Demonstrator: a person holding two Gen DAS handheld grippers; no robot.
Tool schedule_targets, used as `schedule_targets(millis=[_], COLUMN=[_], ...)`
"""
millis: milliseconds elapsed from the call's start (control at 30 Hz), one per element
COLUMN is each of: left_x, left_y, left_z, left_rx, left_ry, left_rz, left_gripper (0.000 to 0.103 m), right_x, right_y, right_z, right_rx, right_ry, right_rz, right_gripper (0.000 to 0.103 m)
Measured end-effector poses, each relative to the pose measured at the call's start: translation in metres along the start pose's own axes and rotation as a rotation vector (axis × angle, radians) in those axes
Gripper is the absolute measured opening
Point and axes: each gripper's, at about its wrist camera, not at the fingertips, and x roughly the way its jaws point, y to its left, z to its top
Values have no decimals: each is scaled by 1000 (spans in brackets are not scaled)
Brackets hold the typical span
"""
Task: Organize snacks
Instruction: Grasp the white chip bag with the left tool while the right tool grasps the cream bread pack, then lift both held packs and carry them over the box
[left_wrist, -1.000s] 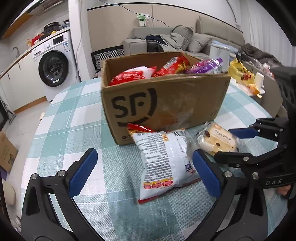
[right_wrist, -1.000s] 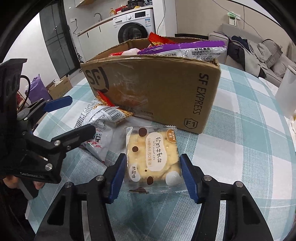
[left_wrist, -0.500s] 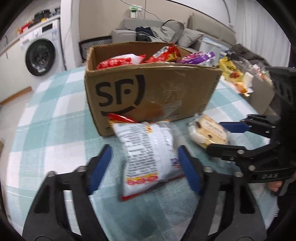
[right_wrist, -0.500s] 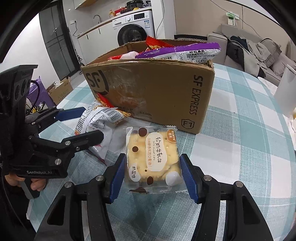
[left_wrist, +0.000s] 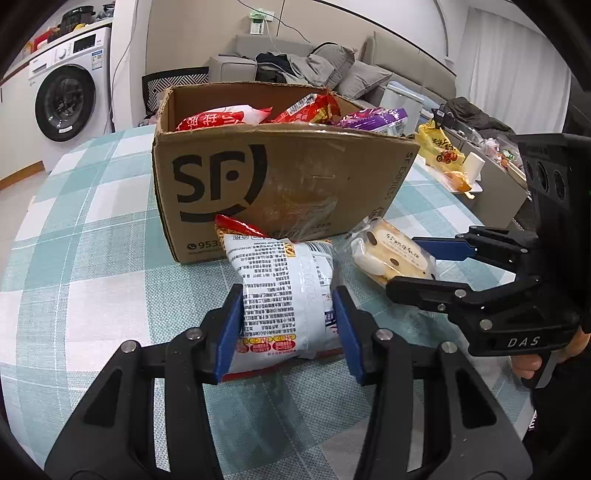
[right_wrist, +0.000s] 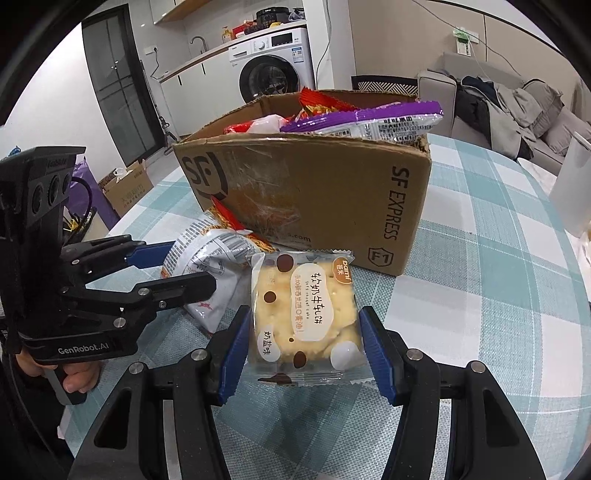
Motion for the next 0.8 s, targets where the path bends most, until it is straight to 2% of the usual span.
schedule_targets(millis=[400,800], left_x=[-15,-39], left_y=[-9,-11], left_z=[1,4], left_rx=[13,11], left_ry=[-22,-73], left_rz=[-37,-40], left_gripper=[41,41], right_x=[-20,-39], right_y=[-4,1], right_z=[4,12], right_rx=[3,-6], right_ry=[-42,-100], right_rz=[10,15], right_gripper=[59,59])
